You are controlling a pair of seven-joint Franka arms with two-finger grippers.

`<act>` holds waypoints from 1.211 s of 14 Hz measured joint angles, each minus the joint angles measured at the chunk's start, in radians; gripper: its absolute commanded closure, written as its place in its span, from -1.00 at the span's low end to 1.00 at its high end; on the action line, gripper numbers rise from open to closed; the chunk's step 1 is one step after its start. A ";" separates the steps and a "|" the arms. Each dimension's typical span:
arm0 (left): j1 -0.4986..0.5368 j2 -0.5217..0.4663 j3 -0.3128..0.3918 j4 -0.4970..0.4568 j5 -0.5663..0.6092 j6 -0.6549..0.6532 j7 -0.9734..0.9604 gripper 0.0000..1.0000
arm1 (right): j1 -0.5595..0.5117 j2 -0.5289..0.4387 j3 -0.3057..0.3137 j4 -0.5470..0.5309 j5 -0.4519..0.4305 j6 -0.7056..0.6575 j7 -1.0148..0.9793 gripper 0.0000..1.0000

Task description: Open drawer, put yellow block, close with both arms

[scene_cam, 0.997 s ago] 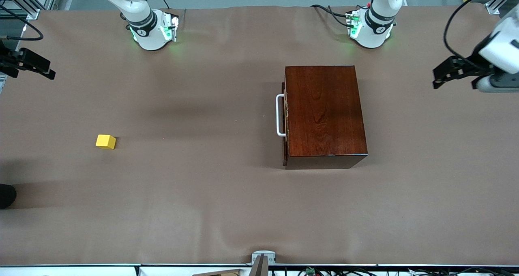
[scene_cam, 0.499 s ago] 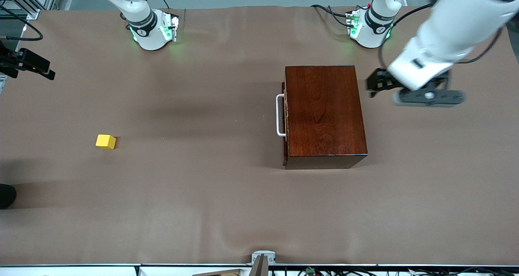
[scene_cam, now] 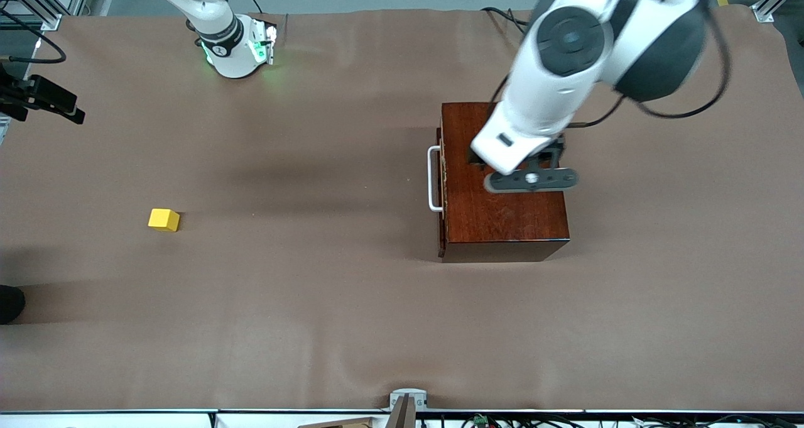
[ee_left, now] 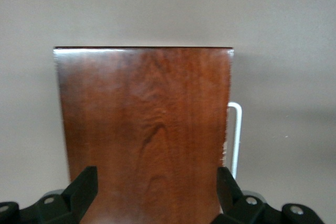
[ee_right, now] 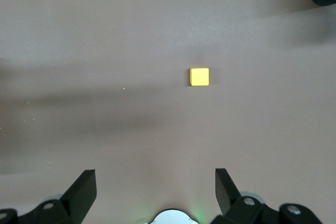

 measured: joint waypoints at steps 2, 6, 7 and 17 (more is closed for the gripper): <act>-0.055 0.065 0.025 0.064 0.000 0.007 -0.066 -1.00 | 0.000 0.000 0.000 0.000 0.000 0.000 0.000 -1.00; -0.251 0.191 0.183 0.144 0.000 0.050 -0.163 -1.00 | 0.000 0.000 0.000 0.000 0.000 0.000 0.000 -1.00; -0.288 0.217 0.207 0.154 0.000 0.069 -0.188 -1.00 | 0.000 0.000 0.000 0.000 0.000 0.000 0.000 -1.00; -0.416 0.361 0.227 0.173 0.001 0.178 -0.248 -1.00 | -0.001 0.000 -0.003 0.000 0.000 0.000 0.000 -1.00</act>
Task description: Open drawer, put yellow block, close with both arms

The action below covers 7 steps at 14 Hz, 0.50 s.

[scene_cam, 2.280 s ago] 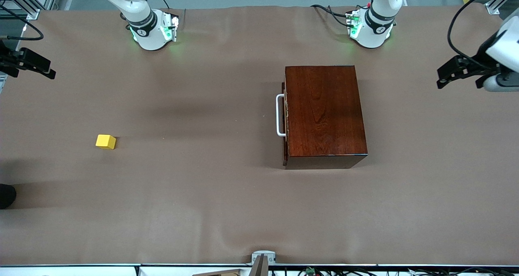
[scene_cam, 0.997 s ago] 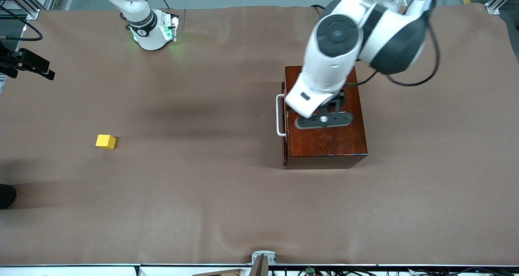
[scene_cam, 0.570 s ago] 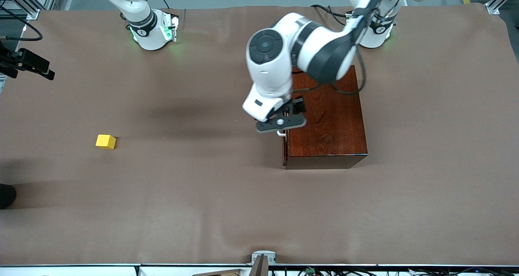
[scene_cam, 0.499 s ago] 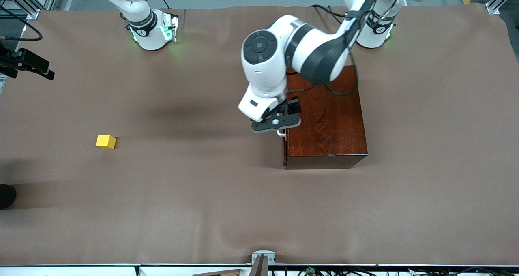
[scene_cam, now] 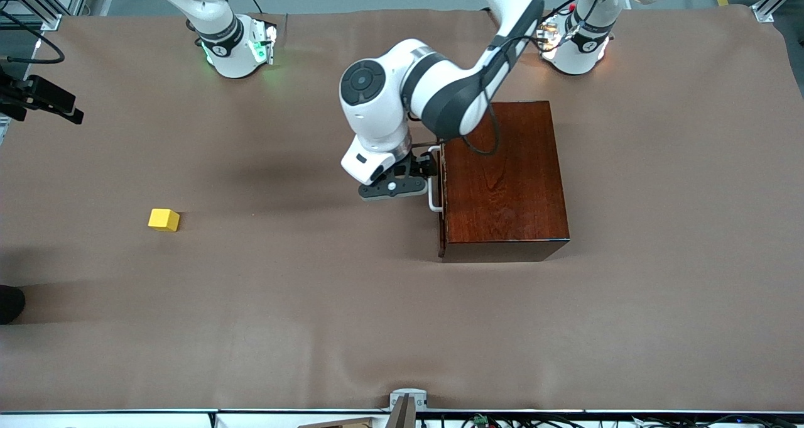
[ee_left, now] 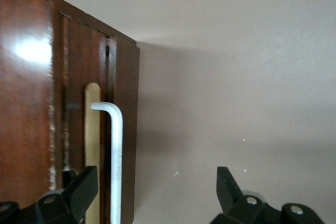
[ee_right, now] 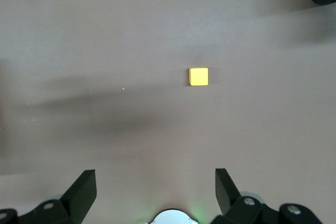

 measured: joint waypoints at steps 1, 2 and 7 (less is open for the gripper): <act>-0.010 0.009 0.004 0.000 0.004 0.001 0.011 -1.00 | 0.000 0.000 0.000 0.000 0.000 0.000 0.000 -1.00; -0.021 0.015 0.009 0.000 0.018 -0.001 0.021 -1.00 | 0.000 0.000 0.000 0.000 0.000 0.000 0.000 -1.00; -0.041 0.045 0.013 -0.004 0.065 -0.055 0.062 -1.00 | 0.000 0.000 0.000 -0.001 0.000 0.000 0.000 -1.00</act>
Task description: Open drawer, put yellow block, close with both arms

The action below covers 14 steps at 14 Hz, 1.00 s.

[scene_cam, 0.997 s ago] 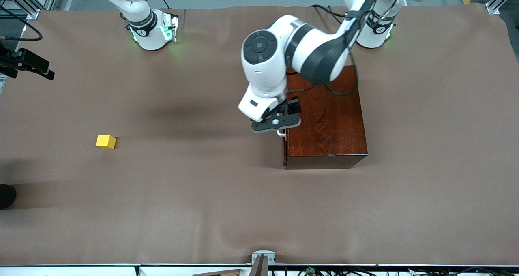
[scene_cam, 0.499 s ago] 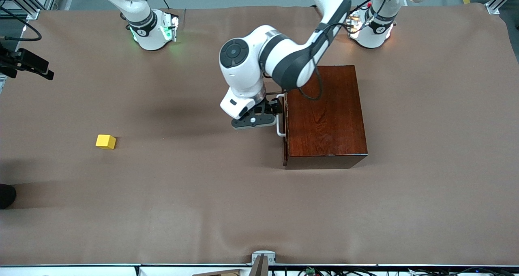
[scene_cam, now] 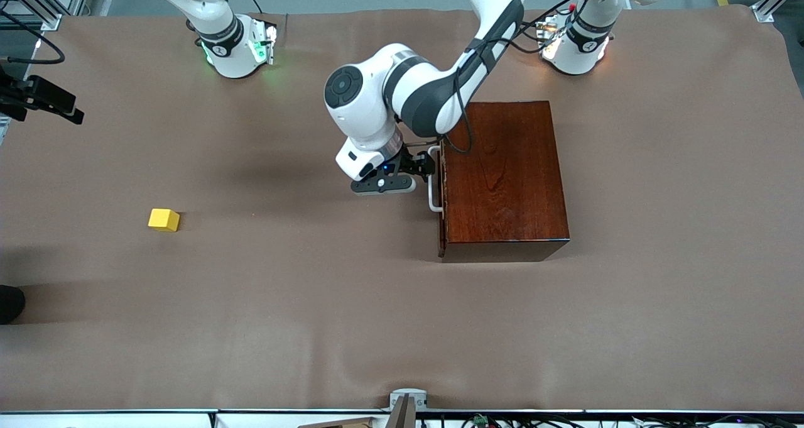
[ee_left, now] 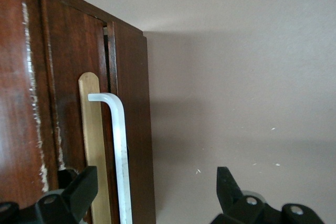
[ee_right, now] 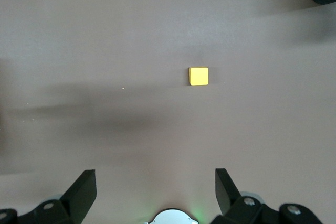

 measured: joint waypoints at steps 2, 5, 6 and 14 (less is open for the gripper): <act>-0.004 0.024 0.000 -0.002 0.010 -0.003 0.016 -1.00 | 0.000 0.000 0.000 0.000 0.000 0.000 0.000 -1.00; -0.010 0.041 0.000 -0.003 0.013 -0.019 0.018 -1.00 | 0.000 0.000 0.001 0.000 0.000 0.000 0.000 -1.00; -0.011 0.043 0.000 -0.003 0.013 -0.030 0.018 -1.00 | 0.000 0.000 0.001 0.000 0.000 0.000 0.000 -1.00; -0.011 0.060 0.000 -0.006 0.013 -0.064 -0.028 -1.00 | 0.001 0.000 0.002 0.000 0.001 0.000 0.000 -1.00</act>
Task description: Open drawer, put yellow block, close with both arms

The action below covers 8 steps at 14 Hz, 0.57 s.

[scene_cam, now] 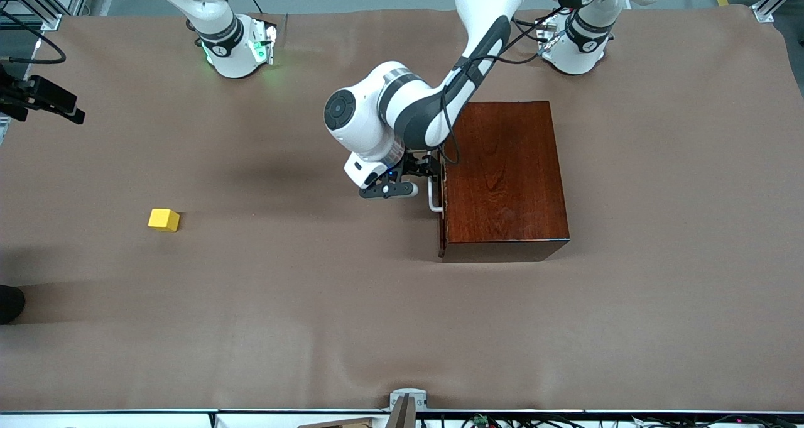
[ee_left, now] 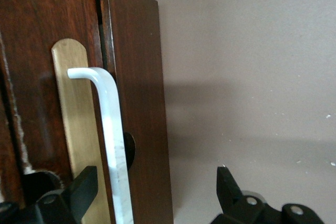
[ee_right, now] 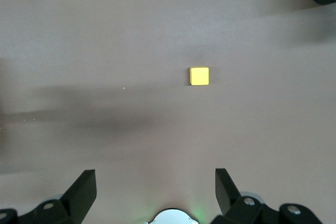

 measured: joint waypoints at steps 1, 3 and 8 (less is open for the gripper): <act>0.000 0.006 0.000 0.000 0.000 0.000 -0.011 -1.00 | 0.000 0.000 0.000 0.000 0.000 0.000 0.000 -1.00; 0.000 0.015 0.000 0.000 0.000 0.009 -0.052 -1.00 | 0.000 0.000 0.000 0.000 0.000 0.000 0.000 -1.00; 0.000 0.016 0.000 0.001 -0.011 0.072 -0.160 -1.00 | 0.000 0.000 0.000 0.000 0.000 0.000 0.000 -1.00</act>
